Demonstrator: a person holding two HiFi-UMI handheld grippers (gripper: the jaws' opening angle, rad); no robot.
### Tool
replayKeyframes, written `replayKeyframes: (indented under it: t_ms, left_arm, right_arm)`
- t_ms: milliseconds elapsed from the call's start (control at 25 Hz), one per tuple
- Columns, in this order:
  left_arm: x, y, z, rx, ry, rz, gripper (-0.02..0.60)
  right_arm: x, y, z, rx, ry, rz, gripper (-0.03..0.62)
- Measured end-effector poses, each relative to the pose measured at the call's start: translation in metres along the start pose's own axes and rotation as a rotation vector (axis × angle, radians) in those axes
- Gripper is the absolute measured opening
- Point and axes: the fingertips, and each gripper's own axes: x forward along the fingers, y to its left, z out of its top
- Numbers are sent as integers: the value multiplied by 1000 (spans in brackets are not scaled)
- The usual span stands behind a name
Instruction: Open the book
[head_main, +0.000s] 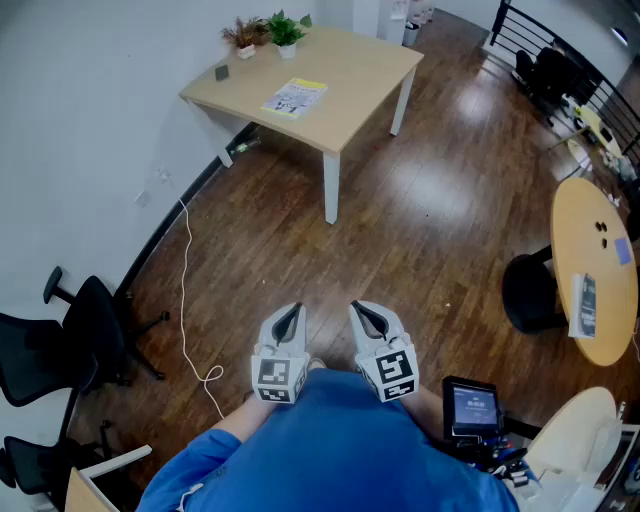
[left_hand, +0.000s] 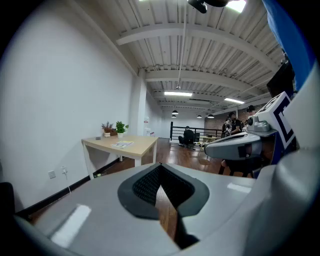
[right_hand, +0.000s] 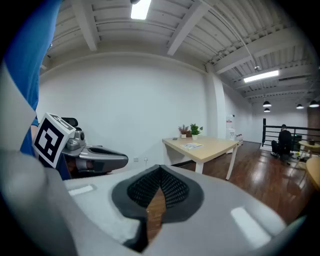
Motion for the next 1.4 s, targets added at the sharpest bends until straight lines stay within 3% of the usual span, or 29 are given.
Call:
replayKeyframes:
  t_ms: [240,400,1120,1400]
  left_arm:
    - [-2,18,-3,2,-2,-22,6]
    - [-13,36,-6,-6,-12,11,6]
    - [-119,208,-39,-161,-15,499,6]
    - [-106,260,-25,-170,-11,594,6]
  right_arm:
    - [15,19,-8,-1,-6,10,3]
    - [26,36,-9,-14,1,39,3]
    - [158,189,28,-163,-5,487,3]
    - [217,202,57,-167,-32,575,3]
